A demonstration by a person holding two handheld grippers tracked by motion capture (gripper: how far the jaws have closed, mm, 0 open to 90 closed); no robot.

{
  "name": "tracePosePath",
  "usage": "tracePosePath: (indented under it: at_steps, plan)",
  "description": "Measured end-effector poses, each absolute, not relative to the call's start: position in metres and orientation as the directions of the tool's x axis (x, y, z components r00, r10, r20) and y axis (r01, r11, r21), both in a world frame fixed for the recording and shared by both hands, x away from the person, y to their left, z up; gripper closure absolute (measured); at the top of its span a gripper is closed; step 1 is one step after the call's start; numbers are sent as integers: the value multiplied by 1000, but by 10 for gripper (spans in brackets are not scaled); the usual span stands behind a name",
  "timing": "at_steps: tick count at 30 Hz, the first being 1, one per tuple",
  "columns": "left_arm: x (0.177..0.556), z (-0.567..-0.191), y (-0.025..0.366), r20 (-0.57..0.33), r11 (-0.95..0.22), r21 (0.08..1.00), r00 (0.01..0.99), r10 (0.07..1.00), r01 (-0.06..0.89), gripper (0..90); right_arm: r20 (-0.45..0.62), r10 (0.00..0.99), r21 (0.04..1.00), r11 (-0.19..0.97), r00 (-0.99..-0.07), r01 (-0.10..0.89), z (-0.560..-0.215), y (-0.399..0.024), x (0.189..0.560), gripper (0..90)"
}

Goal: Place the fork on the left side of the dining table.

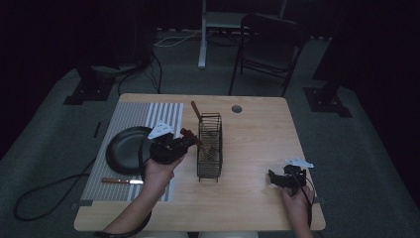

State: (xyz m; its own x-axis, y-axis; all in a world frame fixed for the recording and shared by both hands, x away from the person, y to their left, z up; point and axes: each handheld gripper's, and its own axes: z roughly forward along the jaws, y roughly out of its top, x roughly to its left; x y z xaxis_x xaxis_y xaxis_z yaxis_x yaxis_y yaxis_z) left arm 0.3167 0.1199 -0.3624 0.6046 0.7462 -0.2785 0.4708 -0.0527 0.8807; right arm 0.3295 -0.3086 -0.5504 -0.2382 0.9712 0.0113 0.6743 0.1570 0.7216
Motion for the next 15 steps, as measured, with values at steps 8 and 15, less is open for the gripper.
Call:
tracePosePath:
  at_steps: [8,15]
  plan:
    - [325,-329,128,-237,-36,914,602,762,405,808,12,971,721,157,-239,675,-550,-309,329,122]
    - [339,-320,145,-240,-3,920,569,787,392,809,13,971,721,156,-238,675,-550,-309,329,122]
